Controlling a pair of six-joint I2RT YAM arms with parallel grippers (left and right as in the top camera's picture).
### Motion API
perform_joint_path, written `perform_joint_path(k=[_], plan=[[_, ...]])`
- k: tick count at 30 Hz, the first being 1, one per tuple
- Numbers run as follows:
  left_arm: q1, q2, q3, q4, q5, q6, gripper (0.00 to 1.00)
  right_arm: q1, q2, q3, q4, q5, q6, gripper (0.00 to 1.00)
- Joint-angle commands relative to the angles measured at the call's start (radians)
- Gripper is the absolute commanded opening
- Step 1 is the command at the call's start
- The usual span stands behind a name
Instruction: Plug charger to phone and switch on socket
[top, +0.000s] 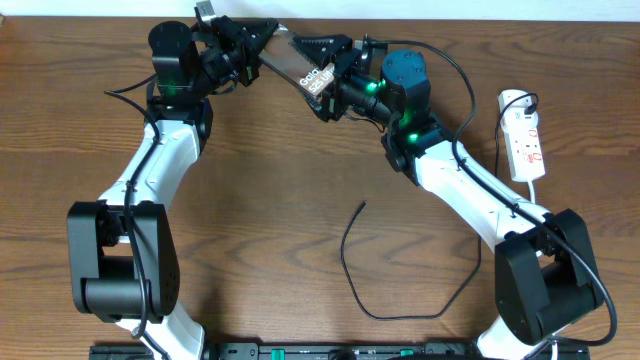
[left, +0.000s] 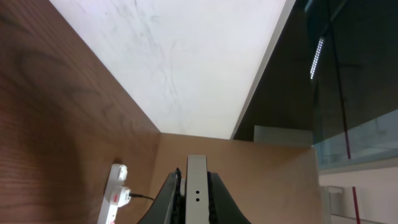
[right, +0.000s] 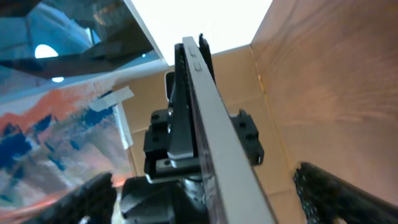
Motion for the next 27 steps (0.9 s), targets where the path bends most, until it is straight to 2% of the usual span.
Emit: perform_joint_path(k=[1,7,16,20,24,27], plan=[[0.009,-0.022,-0.002,0.016,0.008,0.001,0.07,0.007,-0.004,0.018,0.003,-0.005,-0.010,0.99],[0.071,-0.022,-0.002,0.016,0.010,0.001,0.07,0.007,-0.004,0.018,0.003,-0.010,-0.019,0.99],[0.264,-0.022,-0.002,0.016,0.093,0.000,0.07,0.002,-0.004,0.018,0.001,-0.010,-0.042,0.99],[0.344,-0.022,-0.002,0.016,0.162,-0.008,0.07,-0.009,-0.004,0.018,-0.004,-0.010,-0.136,0.99],[0.392,-0.022,-0.002,0.016,0.240,-0.007,0.07,-0.025,-0.004,0.018,-0.123,-0.010,-0.250,0.99],[0.406,-0.022,-0.002,0.016,0.286,-0.007,0.08,-0.043,-0.004,0.019,-0.276,0.003,-0.345,0.99]])
